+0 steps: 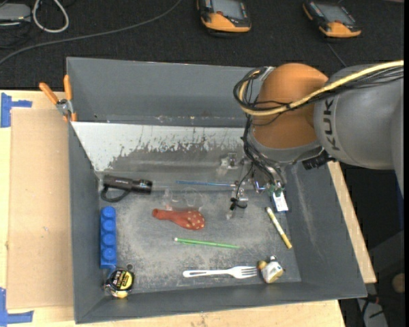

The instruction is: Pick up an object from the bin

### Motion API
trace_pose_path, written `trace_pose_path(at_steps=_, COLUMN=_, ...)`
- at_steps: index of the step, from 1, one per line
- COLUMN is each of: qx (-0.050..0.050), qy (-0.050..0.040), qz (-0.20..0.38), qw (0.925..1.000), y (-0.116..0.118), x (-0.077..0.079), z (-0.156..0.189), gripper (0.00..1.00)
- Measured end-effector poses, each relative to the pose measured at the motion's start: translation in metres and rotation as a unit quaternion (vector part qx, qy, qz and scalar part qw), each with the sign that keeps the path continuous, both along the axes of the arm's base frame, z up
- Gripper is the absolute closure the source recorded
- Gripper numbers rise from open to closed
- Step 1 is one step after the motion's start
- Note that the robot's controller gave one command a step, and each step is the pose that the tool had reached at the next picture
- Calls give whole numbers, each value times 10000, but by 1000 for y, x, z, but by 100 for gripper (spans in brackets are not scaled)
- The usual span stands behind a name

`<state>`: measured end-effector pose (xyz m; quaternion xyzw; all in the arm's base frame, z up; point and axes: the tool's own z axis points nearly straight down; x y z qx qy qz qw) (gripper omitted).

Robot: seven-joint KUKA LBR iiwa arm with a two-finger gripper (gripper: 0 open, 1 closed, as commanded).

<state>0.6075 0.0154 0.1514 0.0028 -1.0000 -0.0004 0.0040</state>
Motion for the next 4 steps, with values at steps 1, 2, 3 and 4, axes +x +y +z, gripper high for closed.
trace_pose_path(at_steps=1, qx=0, qy=-34, qz=-2, qw=10000, y=0, x=2, z=4, gripper=0)
trace_pose_path(at_steps=2, qx=6, qy=-14, qz=-209, qw=9998, y=65, x=-23, z=-84, gripper=0)
trace_pose_path(at_steps=3, qx=-4, qy=-100, qz=-279, qw=9996, y=81, x=-17, z=-81, gripper=0)
trace_pose_path(at_steps=4, qx=8, qy=-65, qz=-250, qw=9997, y=73, x=-20, z=-83, gripper=0)
